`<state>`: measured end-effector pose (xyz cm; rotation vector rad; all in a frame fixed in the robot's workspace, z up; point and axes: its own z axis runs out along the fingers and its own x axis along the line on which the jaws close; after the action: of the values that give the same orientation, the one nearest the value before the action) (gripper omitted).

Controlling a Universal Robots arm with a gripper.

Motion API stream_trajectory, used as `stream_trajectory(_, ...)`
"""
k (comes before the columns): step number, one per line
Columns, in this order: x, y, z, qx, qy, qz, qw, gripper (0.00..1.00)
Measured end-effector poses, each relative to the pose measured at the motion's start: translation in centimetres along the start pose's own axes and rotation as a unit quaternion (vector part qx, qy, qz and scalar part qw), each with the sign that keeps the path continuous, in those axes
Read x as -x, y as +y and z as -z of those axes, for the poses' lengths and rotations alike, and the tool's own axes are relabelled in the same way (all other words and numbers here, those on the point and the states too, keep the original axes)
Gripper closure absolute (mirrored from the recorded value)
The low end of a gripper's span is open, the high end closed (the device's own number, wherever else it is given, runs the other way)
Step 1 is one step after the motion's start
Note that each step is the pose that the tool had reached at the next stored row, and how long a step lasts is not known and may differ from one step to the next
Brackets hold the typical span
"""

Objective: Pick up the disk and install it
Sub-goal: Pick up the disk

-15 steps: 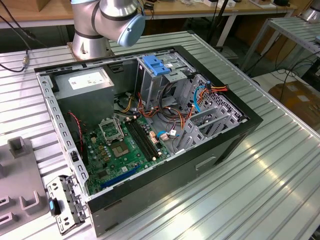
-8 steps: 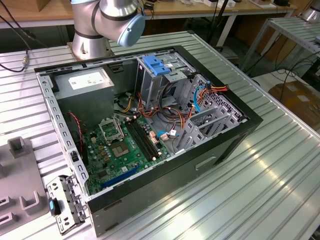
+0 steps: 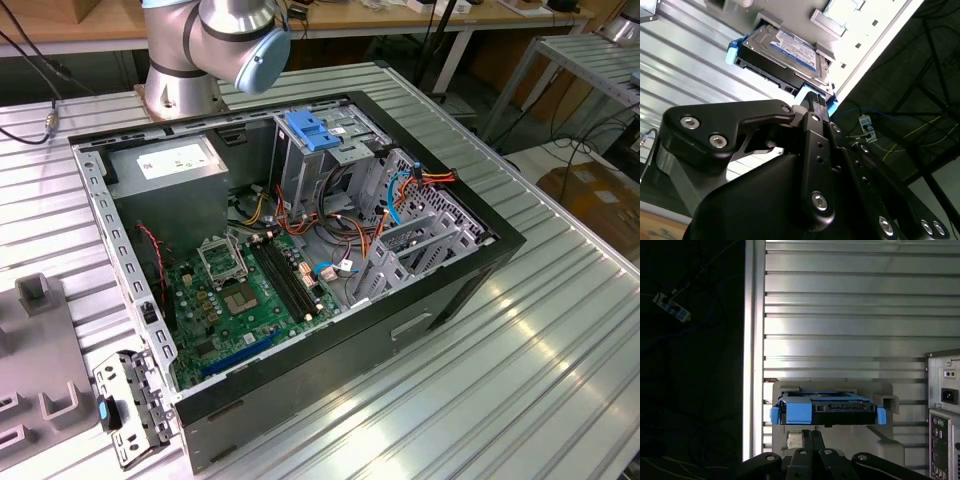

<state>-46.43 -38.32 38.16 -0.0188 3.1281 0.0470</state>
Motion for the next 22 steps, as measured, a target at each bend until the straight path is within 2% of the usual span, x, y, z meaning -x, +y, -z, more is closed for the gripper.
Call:
stream_trajectory(6,0.0,0.0,0.0,0.0003,0.0008,0.027,0.99963,0.89)
stream_trajectory(7,0.0,0.0,0.0,0.0006,0.0016,0.051,0.99871,0.89)
stream_trajectory(9,0.0,0.0,0.0,0.0008,0.0018,0.061,0.99813,0.89)
stream_trajectory(13,0.0,0.0,0.0,0.0011,0.0026,0.085,0.99635,0.89)
stream_trajectory(14,0.0,0.0,0.01,0.0012,0.0029,0.094,0.99555,0.89)
stream_trajectory(16,0.0,0.0,0.0,0.0013,0.0031,0.104,0.99452,0.89)
stream_trajectory(17,0.0,0.0,0.0,0.0015,0.0034,0.113,0.99355,0.89)
stream_trajectory(20,0.0,0.0,0.0,0.0017,0.0038,0.127,0.99184,0.89)
stream_trajectory(22,0.0,0.0,0.0,0.0018,0.0042,0.139,0.99035,0.89)
